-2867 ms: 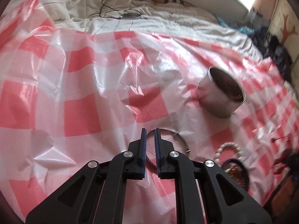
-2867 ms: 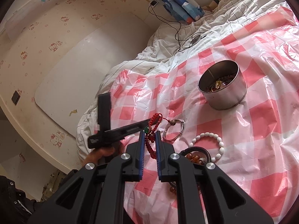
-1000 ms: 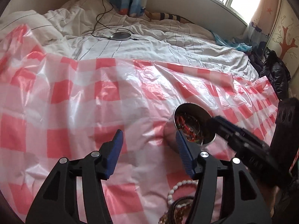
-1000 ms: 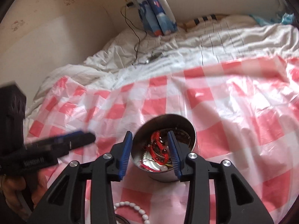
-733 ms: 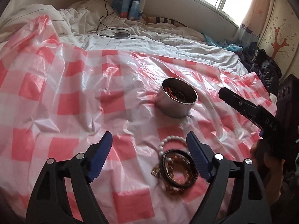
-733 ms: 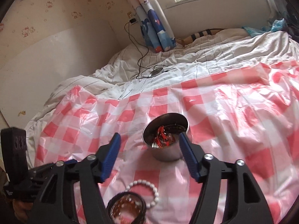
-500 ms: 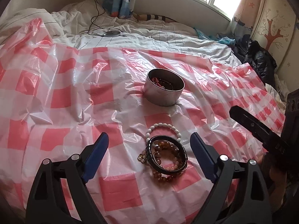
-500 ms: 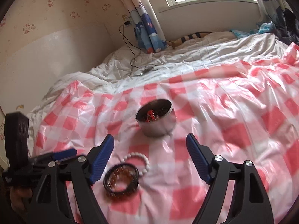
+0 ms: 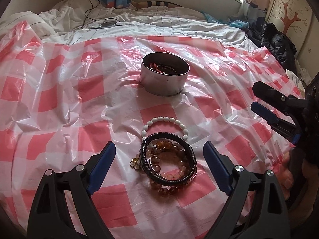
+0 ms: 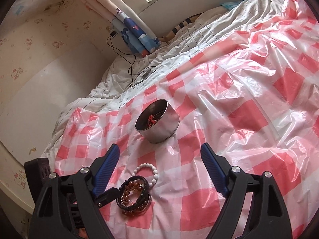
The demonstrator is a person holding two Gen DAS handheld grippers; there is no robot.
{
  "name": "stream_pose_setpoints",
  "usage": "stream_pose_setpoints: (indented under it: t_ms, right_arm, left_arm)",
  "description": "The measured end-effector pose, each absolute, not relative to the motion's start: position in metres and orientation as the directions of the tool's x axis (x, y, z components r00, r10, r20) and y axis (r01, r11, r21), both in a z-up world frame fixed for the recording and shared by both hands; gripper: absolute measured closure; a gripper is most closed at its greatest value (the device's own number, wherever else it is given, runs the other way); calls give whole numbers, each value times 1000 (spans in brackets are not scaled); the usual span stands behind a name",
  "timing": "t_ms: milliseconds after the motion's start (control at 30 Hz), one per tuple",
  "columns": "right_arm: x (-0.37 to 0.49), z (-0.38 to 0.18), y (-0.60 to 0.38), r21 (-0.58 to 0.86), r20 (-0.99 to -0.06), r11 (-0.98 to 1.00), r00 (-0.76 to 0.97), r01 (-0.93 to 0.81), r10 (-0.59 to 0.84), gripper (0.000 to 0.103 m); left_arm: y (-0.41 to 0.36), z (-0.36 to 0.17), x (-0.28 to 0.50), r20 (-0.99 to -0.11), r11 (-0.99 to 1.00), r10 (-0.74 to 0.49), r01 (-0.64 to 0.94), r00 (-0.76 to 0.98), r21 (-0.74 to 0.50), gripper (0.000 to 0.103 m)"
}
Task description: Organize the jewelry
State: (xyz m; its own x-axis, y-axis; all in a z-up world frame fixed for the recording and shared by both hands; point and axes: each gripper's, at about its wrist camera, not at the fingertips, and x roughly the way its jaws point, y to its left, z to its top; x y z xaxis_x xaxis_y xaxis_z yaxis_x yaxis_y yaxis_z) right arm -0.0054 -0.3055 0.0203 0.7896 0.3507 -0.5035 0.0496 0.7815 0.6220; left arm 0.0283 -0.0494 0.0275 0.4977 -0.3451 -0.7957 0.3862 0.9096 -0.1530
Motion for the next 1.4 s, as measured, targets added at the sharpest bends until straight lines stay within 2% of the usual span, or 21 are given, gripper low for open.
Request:
stream_pose_setpoints:
  t_ms: [267,1400]
  right_arm:
    - [-4,18,-308,626,-509,778,785,55,354,23]
    - [0,14,-308,618,-528,784,774,68,349,23]
  left_arm:
    - [-59,12,33,-820,910,-332,388,467,-147,17]
    - [-60,8,36,-825,908,-338,387,454,-159,17]
